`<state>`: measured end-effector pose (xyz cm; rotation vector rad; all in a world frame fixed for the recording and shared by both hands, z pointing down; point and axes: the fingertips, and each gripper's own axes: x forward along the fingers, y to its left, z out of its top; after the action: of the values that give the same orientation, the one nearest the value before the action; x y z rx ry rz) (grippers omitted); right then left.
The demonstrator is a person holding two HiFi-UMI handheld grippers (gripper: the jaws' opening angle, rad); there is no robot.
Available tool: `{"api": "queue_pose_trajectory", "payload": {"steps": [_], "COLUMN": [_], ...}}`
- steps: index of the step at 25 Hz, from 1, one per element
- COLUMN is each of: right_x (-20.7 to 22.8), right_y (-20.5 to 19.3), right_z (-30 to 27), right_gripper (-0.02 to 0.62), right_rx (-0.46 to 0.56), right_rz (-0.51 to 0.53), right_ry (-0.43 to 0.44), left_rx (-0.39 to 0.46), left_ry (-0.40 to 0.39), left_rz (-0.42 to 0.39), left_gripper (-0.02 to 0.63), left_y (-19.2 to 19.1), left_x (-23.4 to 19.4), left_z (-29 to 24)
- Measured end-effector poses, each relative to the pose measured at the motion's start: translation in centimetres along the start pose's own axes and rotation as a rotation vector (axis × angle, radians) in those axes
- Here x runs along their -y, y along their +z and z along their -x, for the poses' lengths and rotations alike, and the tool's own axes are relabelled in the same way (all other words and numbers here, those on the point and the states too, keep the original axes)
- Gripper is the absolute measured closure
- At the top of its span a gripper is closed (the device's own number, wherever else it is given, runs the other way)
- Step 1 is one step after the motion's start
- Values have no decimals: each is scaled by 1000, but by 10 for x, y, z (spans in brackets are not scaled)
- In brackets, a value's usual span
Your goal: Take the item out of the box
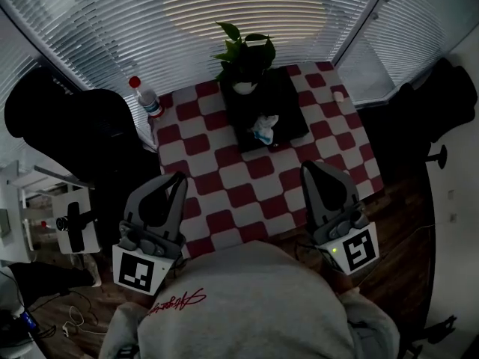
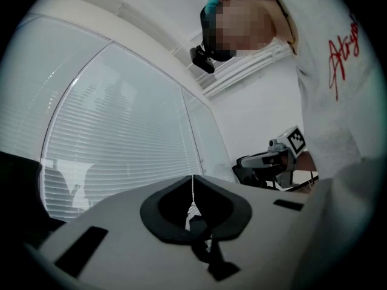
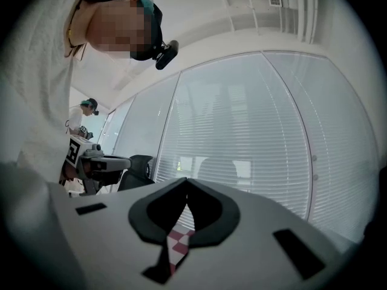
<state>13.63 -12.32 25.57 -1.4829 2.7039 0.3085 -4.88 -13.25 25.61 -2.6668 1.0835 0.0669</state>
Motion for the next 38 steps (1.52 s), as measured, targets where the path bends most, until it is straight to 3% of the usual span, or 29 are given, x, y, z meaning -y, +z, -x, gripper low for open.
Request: {"api": "queue_pose_trajectory", "payload": {"steps": [18,38], "right_x": [-6,13], "right_y": [-20,-59], "right_z": [-37,-66], "right_gripper": [584,583], "right_rx": [-28,-123], "right_rz": [-24,-17], "right_ry": [101,64], "left_rx": [-42,-61], "left_ry": [136,190], "left_rz": [-9,-19], "left_gripper": [588,589], "left_y": [-7,-8], "left_x": [-22,-36], "left_z": [22,32]}}
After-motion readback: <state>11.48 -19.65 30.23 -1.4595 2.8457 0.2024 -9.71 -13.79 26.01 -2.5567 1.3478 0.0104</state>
